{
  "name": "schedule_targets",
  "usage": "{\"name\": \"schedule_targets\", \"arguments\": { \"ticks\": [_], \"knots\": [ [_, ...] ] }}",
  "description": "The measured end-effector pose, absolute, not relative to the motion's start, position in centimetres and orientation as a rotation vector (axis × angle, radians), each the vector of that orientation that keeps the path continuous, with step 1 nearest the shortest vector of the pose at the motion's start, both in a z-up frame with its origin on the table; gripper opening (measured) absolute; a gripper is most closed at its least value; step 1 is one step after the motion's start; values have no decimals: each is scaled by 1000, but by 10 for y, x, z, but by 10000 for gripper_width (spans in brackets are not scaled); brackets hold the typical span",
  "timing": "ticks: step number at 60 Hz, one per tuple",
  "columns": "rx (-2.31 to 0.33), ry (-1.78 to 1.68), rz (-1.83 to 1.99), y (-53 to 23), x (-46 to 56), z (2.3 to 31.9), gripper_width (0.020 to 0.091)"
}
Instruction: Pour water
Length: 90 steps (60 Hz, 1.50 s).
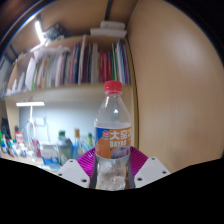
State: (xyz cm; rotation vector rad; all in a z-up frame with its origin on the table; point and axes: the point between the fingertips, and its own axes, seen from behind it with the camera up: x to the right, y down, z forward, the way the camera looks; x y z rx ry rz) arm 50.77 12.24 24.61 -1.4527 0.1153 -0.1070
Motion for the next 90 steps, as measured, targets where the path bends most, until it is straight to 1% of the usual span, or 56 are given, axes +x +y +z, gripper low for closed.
{"name": "schedule_targets", "arguments": {
  "ticks": [1,4,8,21,25,26,31,34,45,49,54,57,59,60,63,64,68,77,90],
  "knots": [
    [-1459,103,-105,133,519,230,449],
    [-1526,119,-88,134,522,195,449],
    [-1561,112,-73,139,525,163,449],
    [-1620,84,-45,168,520,113,448],
    [-1647,87,-59,170,523,100,458],
    [-1624,82,-60,170,523,103,451],
    [-1604,66,-73,171,523,102,452],
    [-1602,53,-85,170,522,102,465],
    [-1603,52,-84,170,522,102,475],
    [-1608,54,-83,169,522,103,496],
    [-1614,43,-94,169,521,103,550],
    [-1636,39,-108,167,522,101,597],
    [-1654,37,-121,164,523,99,673],
    [-1663,37,-128,161,524,97,740],
    [-1684,42,-144,152,524,96,831],
    [-1687,42,-146,150,524,96,838],
    [-1693,45,-154,135,523,98,826],
    [-1693,65,-163,82,519,111,832],
    [-1671,33,-159,-24,476,124,836]
  ]
}}
